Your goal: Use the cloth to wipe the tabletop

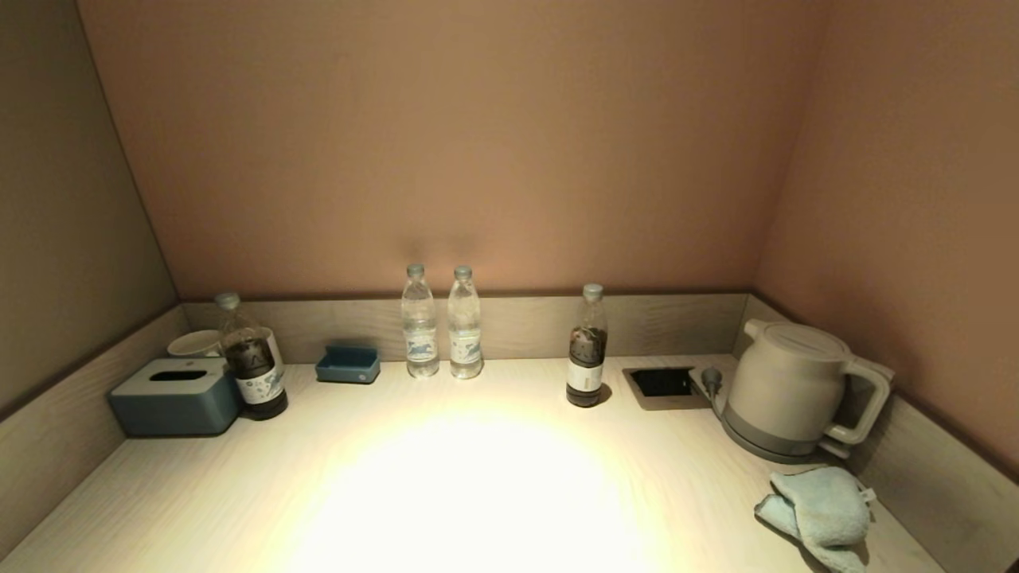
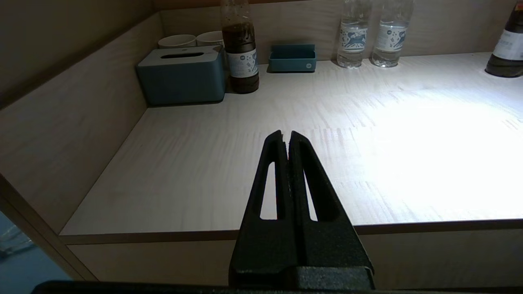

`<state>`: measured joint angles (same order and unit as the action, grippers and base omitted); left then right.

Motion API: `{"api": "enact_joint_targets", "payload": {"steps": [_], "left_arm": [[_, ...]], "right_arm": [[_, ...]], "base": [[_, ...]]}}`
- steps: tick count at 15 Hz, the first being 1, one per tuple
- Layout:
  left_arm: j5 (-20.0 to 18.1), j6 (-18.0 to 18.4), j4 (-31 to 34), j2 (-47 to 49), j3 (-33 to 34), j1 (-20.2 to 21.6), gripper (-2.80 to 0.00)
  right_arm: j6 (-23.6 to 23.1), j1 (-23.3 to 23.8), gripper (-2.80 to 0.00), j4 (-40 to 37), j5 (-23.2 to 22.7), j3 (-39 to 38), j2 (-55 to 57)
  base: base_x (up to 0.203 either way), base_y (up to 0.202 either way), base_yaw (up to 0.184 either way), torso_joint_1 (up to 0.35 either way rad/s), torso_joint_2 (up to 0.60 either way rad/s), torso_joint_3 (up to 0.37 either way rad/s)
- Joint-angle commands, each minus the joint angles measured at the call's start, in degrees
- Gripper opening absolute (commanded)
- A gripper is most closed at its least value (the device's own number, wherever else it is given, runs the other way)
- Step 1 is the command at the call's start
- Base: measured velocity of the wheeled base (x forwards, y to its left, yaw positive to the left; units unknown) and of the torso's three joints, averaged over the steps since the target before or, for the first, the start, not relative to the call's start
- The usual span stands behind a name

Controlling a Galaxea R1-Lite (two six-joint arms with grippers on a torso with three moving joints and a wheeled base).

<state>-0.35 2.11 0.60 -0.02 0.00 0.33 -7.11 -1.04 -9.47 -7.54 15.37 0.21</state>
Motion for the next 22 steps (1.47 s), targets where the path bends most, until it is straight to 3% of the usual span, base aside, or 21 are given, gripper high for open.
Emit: {"api": "enact_joint_targets", "payload": {"steps": [1,11,15,22], "left_arm": [[0.0,0.0,0.02,0.02,0.0,0.02,-2.8],[0.0,0.0,0.02,0.02,0.0,0.02,-2.8],[0.0,0.0,0.02,0.02,0.0,0.02,-2.8],[0.0,0.0,0.02,0.02,0.0,0.02,-2.8]], "right_arm": [[-0.41,-0.02,-2.8,1.73,0.78,-2.18,-0.03],[-2.48,-0.02,-2.8,4.32,2.53,-6.77,-0.03],[-3.25,-0.02,-2.8,10.36,2.54,-12.26,-0.03],[-2.96,-0.02,-2.8,10.48,4.72,-14.04,-0.07]], "base": [[0.0,0.0,0.0,0.0,0.0,0.0],[0.0,0.0,0.0,0.0,0.0,0.0],[0.0,0.0,0.0,0.0,0.0,0.0],[0.0,0.0,0.0,0.0,0.0,0.0]]}}
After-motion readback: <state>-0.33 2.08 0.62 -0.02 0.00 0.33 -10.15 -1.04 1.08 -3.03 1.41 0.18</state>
